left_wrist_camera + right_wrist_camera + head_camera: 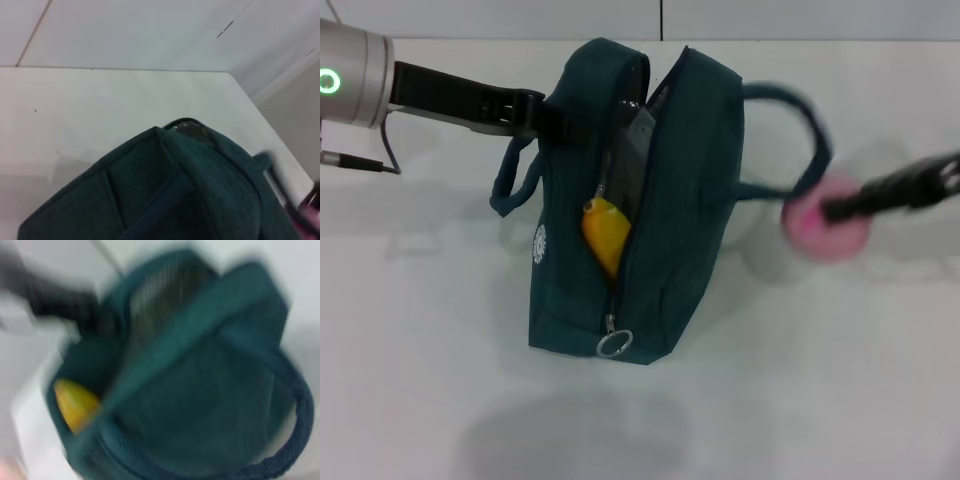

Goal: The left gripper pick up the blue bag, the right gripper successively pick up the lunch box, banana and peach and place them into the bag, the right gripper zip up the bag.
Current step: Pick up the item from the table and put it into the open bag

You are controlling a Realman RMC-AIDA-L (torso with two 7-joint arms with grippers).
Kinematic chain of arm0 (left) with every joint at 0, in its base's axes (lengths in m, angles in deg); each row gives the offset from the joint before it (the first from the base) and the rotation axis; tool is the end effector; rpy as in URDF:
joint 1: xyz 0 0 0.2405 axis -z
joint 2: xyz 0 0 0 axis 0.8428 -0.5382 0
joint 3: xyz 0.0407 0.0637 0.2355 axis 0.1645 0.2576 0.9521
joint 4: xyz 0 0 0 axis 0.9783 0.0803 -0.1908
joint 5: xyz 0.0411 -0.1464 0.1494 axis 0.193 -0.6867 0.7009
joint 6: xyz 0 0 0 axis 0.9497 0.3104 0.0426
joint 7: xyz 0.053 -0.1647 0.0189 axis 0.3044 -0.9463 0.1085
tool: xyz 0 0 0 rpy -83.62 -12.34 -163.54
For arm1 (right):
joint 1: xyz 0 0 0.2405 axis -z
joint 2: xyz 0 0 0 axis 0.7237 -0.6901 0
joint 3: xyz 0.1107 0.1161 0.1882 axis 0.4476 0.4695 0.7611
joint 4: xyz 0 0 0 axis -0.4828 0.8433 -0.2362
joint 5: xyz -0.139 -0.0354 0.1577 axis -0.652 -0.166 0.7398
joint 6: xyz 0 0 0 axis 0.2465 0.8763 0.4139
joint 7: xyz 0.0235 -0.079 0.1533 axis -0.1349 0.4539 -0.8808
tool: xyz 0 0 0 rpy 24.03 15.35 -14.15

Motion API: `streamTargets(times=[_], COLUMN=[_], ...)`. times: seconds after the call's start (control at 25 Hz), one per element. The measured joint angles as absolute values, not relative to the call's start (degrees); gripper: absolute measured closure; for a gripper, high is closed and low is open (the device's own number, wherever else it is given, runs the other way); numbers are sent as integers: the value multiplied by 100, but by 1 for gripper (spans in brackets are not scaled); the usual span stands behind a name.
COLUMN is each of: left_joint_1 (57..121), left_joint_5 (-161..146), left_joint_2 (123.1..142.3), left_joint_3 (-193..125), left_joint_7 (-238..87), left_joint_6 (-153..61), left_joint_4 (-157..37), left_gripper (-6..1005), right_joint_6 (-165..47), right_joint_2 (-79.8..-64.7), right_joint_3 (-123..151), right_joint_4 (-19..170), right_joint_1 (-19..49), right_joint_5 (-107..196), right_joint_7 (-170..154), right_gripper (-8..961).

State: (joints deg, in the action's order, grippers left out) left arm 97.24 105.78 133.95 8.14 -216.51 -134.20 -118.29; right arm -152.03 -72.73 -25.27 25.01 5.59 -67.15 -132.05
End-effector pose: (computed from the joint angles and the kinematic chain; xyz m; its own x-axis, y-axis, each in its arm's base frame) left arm -0.1717 0.3829 0.0307 0.5098 0.8107 0.2877 0.8432 -0.5373 0.0199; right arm 0.1860 0.3675 0.0315 0.6773 -0.7123 -0.1842 -0.7190 -0.6939 0.0399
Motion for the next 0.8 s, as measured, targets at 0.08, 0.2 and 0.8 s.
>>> streamTargets(times=[0.08, 0.2, 0.8], left_joint_1=[9731, 9748, 9926], left_joint_5=[10502, 10302, 9945], left_joint_2=[13396, 13397, 13386], left_joint_3=[829, 853, 858], left_joint_7=[-21693, -21742, -22024], left_joint_6=[-13476, -13597, -13763], left_joint_4=[-11829, -11829, -11865], left_gripper=[908, 908, 906], right_joint_6=[-15357, -15412, -15738], right_joint_2=[-7119, -6864, -7103], right_joint_3=[-2016, -1598, -1556], right_joint_4=[2507, 2762, 3787], right_joint_1=[722, 1026, 1331], right_joint_5=[-6195, -5113, -2316], right_joint_7=[-13160, -12935, -11051], right_gripper=[621, 654, 790])
